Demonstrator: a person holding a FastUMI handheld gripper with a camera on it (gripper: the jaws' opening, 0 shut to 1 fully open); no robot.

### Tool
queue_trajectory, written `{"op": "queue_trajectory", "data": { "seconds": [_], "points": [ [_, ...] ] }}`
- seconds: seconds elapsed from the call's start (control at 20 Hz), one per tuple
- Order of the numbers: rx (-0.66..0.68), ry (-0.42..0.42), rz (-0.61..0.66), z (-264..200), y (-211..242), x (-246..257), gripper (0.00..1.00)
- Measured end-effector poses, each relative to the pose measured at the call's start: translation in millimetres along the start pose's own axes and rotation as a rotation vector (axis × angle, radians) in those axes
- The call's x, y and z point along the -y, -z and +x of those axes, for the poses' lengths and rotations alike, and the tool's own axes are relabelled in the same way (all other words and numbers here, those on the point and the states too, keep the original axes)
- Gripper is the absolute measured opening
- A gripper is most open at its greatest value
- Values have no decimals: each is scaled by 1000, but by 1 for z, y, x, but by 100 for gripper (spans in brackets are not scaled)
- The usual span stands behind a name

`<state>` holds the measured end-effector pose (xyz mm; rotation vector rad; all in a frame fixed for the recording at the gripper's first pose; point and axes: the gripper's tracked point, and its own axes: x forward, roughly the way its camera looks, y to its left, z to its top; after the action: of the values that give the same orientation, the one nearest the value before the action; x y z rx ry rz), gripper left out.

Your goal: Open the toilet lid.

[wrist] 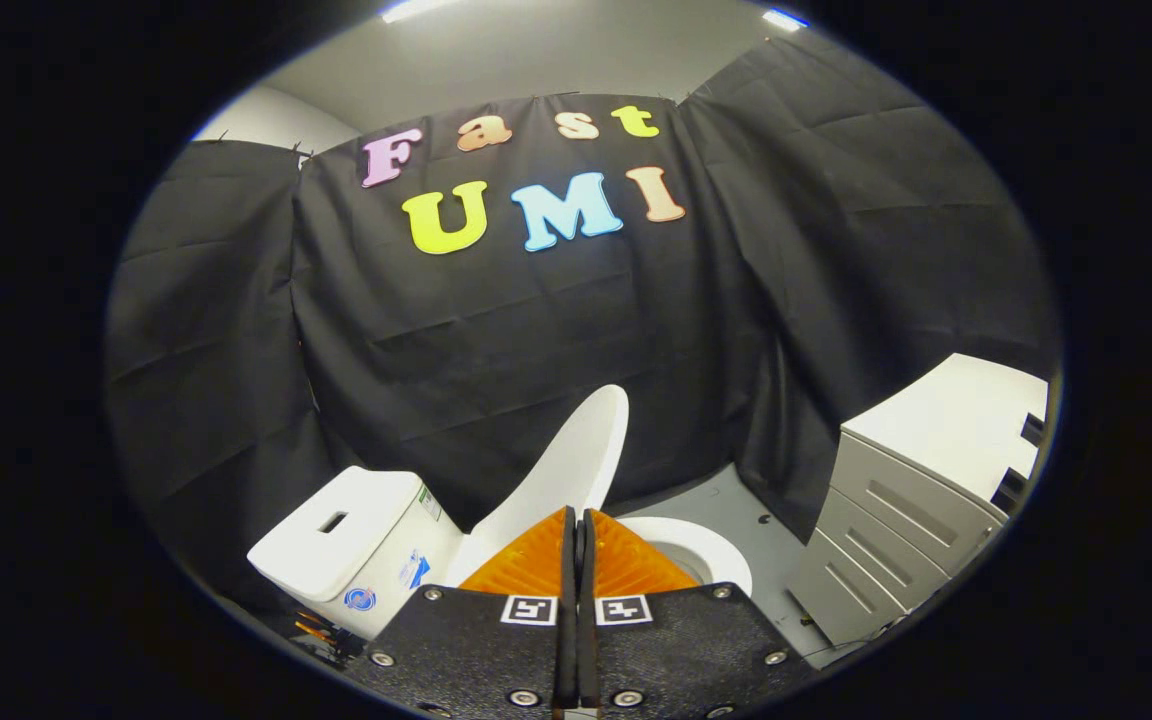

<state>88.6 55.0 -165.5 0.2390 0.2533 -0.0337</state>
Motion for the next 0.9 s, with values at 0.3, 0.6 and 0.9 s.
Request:
{"op": "queue_trajectory", "data": {
  "seconds": [0.3,0.6,0.9],
  "points": [
    [29,-15,-88,-3,-14,-29,0],
    [60,-57,-153,-6,-30,-67,0],
    [89,-103,-134,-8,-41,-104,0]
  ]
}}
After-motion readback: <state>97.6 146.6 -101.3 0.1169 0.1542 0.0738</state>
